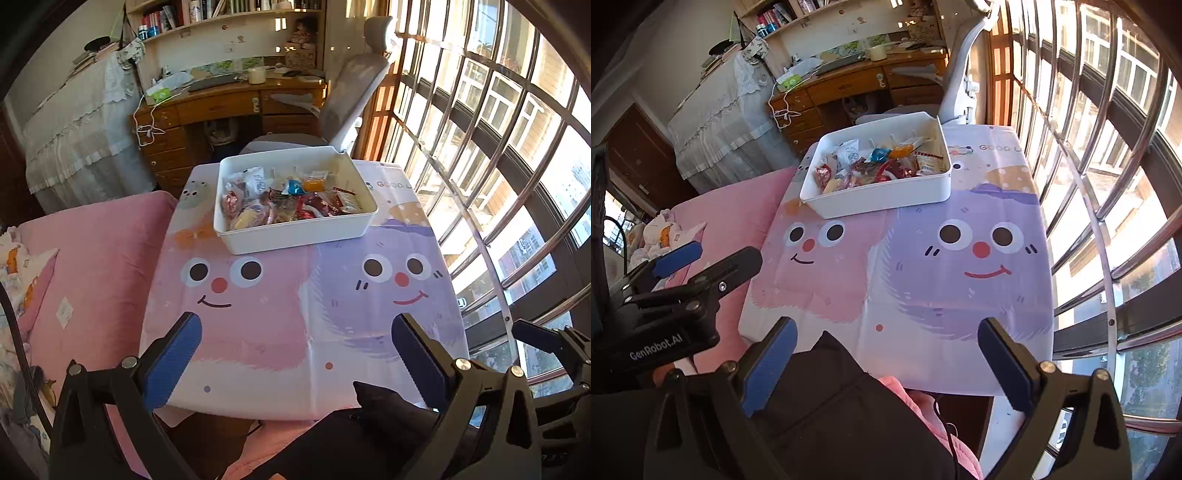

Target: Organize snacks

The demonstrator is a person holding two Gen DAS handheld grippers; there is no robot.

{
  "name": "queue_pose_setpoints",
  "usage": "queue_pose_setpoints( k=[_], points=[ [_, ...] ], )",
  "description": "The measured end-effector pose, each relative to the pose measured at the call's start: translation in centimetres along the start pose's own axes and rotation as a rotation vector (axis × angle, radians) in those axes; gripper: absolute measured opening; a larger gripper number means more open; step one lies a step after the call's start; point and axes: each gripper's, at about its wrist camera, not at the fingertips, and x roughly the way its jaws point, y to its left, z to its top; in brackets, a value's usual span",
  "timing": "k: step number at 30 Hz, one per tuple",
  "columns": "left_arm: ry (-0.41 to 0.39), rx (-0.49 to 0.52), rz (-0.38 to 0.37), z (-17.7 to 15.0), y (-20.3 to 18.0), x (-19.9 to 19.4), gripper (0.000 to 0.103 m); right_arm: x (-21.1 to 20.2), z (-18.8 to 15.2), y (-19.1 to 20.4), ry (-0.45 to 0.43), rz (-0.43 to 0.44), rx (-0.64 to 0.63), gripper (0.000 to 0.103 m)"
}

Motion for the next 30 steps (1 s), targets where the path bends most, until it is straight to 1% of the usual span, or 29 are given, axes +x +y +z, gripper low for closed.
queue_pose_setpoints(
  k=[3,6,10,13,18,30],
  points=[
    [-0.013,-0.029,0.031,-0.2,0.7,-0.2,0.102,-0.7,-0.3,0.3,-0.024,-0.026,0.014,0.1],
    [-0.018,-0.024,0.066,-0.3,0.8,-0.1,0.102,-1.0,-0.3,0.8,-0.042,-0.043,0.01,0.102],
    [-0.004,-0.031,0.085,-0.5,1.1,0.2,0.102,0.0,-0.3,0.4,-0.016,-0.061,0.049,0.103],
    [-0.002,-0.028,0.085,-0.6,1.1,0.5,0.102,0.5,-0.3,0.4,-0.003,-0.096,0.063,0.103],
    [0.003,-0.02,0.083,-0.9,0.9,0.8,0.102,1.0,-0.4,0.6,0.011,-0.117,0.056,0.103],
    [0.01,-0.024,0.081,-0.6,1.0,1.5,0.102,1.7,0.1,0.8,0.039,-0.126,0.047,0.103]
  ],
)
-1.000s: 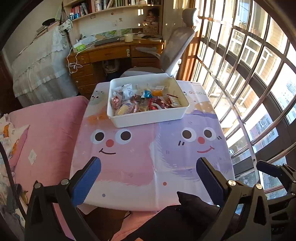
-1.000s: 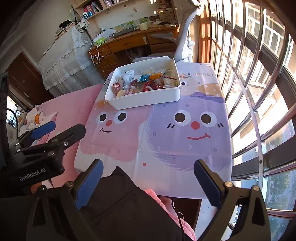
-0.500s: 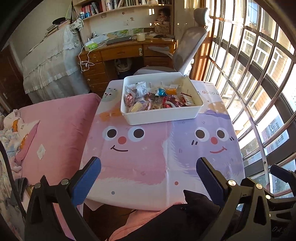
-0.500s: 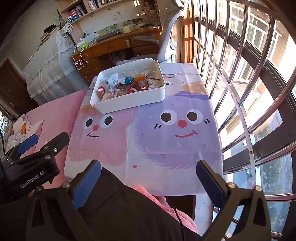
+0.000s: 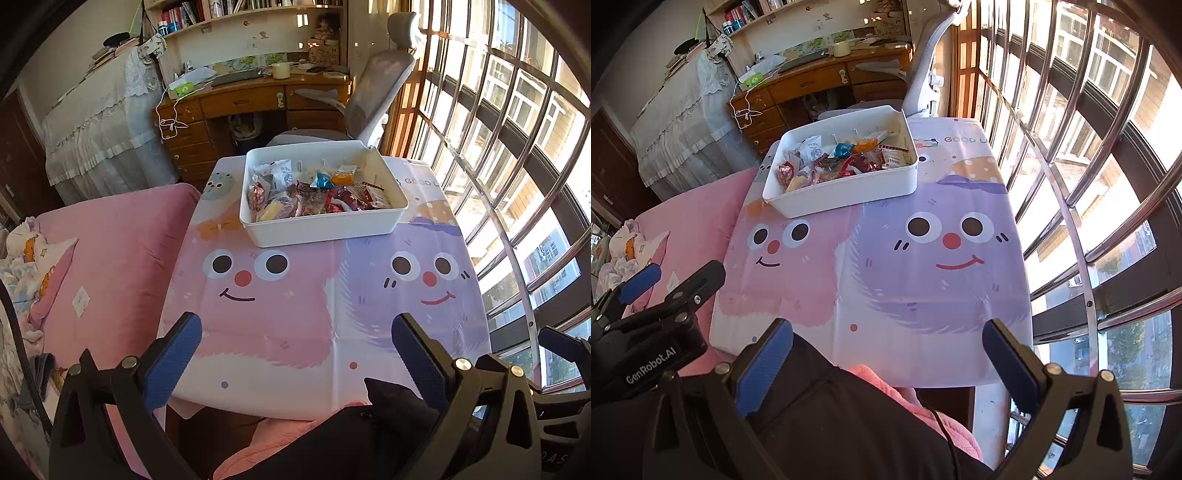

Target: Organize snacks

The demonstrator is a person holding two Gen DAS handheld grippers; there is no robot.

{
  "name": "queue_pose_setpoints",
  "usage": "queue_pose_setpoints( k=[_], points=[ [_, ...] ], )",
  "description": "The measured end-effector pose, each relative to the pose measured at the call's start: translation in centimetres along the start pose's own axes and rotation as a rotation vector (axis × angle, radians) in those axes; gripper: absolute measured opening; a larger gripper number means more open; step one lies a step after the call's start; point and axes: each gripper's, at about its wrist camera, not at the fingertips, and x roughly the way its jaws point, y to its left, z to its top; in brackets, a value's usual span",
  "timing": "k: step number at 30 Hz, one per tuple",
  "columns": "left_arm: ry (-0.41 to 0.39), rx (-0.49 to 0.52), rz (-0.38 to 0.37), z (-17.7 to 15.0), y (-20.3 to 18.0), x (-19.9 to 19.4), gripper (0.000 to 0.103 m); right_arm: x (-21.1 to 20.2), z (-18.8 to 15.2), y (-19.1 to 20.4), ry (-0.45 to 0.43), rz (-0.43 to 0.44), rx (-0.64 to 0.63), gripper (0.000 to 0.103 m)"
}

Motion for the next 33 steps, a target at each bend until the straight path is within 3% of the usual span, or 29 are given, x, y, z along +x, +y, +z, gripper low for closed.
queue_pose_setpoints(
  k=[33],
  points=[
    [0.02,-0.011,0.007,0.33,0.65,0.84,0.102,0.99,0.07,0.62,0.022,0.016,-0.009,0.103]
  ],
)
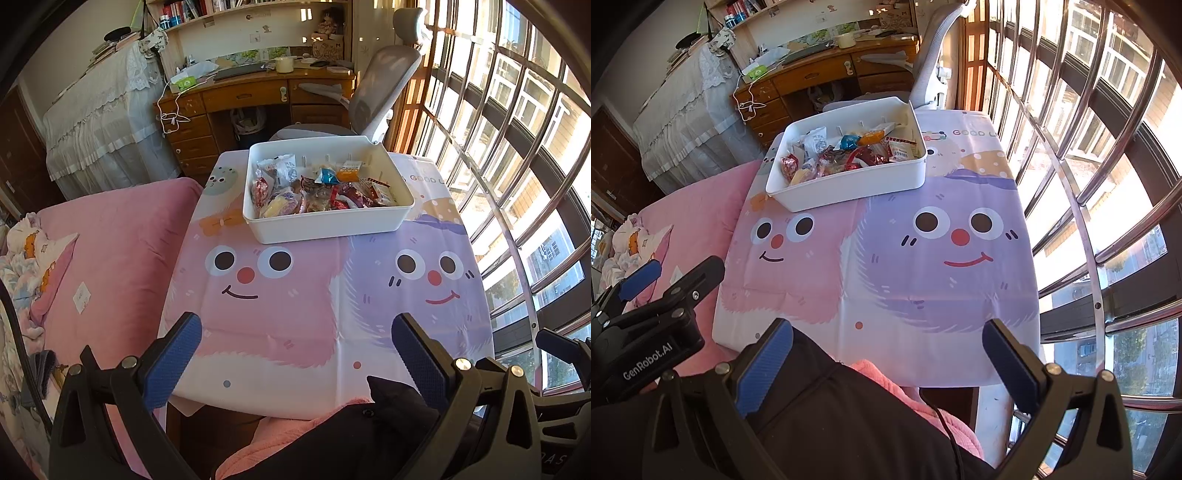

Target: Organize snacks

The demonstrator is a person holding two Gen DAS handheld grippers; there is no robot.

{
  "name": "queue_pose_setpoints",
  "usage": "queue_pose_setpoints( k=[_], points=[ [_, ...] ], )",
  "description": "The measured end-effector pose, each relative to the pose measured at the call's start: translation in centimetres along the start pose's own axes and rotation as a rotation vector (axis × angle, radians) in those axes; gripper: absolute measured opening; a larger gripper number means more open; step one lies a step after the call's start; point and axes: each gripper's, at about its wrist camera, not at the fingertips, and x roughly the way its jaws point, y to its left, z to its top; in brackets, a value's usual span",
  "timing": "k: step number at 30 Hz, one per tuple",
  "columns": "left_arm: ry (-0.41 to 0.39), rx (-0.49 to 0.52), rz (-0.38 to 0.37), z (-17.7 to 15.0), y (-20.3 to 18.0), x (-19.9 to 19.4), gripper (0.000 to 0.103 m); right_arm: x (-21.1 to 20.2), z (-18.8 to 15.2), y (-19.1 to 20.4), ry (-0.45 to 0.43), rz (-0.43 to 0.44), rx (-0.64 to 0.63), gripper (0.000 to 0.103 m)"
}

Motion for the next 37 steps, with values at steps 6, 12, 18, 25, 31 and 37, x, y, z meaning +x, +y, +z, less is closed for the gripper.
queue_pose_setpoints(
  k=[6,12,18,25,31,37],
  points=[
    [0.001,-0.003,0.003,-0.23,-0.09,0.05,0.102,0.06,-0.08,-0.15,0.003,-0.002,-0.001,0.103],
    [0.0,-0.006,0.01,-0.37,-0.3,-0.03,0.102,-0.02,0.04,-0.29,0.004,-0.002,-0.002,0.103],
    [-0.005,-0.007,0.011,-0.31,-0.37,-0.03,0.102,-0.18,0.22,-0.57,-0.001,-0.003,-0.002,0.103],
    [-0.007,-0.008,0.015,-0.26,-0.72,-0.09,0.102,-0.25,0.23,-0.61,-0.002,-0.002,-0.001,0.103],
    [-0.007,-0.006,0.017,-0.11,-0.85,-0.19,0.102,-0.39,0.35,-0.78,-0.001,-0.001,0.0,0.103],
    [-0.007,-0.005,0.016,-0.11,-0.82,-0.19,0.102,-0.37,0.33,-0.71,-0.001,-0.002,-0.001,0.103]
  ],
)
